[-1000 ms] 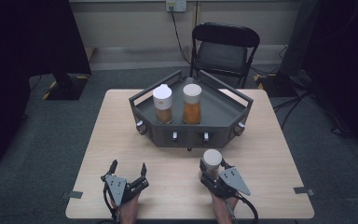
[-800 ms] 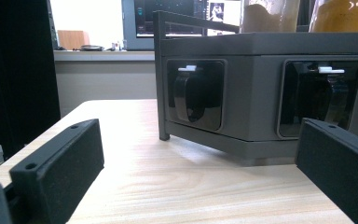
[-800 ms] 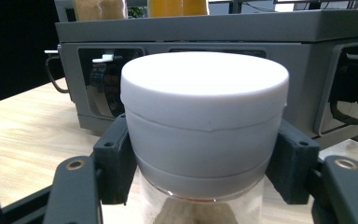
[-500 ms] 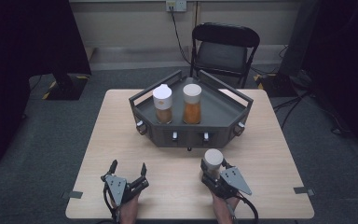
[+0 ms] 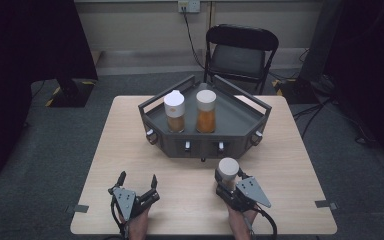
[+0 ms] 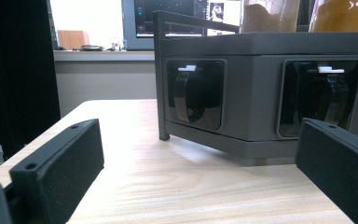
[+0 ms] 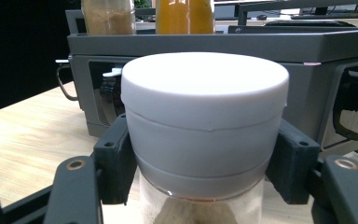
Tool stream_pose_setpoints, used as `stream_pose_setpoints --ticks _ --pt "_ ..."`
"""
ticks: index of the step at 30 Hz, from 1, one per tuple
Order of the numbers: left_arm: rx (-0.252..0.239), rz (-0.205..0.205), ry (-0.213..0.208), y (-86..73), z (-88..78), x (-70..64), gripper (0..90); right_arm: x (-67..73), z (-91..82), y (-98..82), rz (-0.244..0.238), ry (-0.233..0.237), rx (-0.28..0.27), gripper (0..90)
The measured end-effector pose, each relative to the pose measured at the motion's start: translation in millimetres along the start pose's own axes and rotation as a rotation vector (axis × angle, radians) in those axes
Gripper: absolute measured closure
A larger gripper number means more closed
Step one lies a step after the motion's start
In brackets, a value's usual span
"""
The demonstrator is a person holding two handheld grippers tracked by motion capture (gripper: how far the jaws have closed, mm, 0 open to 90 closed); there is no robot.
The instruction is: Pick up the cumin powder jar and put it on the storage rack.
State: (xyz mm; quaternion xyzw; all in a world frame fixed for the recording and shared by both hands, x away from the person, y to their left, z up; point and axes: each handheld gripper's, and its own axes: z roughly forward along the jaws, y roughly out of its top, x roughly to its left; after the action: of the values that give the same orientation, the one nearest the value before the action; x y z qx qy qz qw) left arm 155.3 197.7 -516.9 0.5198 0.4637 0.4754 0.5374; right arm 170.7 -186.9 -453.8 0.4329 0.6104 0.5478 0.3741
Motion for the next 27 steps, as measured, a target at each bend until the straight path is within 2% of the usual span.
stream_pose_setpoints --ticks 27 --pt "0.000 0.000 0.000 0.0 0.1 -0.1 0.7 -6.9 -1.5 25.5 -0.039 0.017 -0.002 34.0"
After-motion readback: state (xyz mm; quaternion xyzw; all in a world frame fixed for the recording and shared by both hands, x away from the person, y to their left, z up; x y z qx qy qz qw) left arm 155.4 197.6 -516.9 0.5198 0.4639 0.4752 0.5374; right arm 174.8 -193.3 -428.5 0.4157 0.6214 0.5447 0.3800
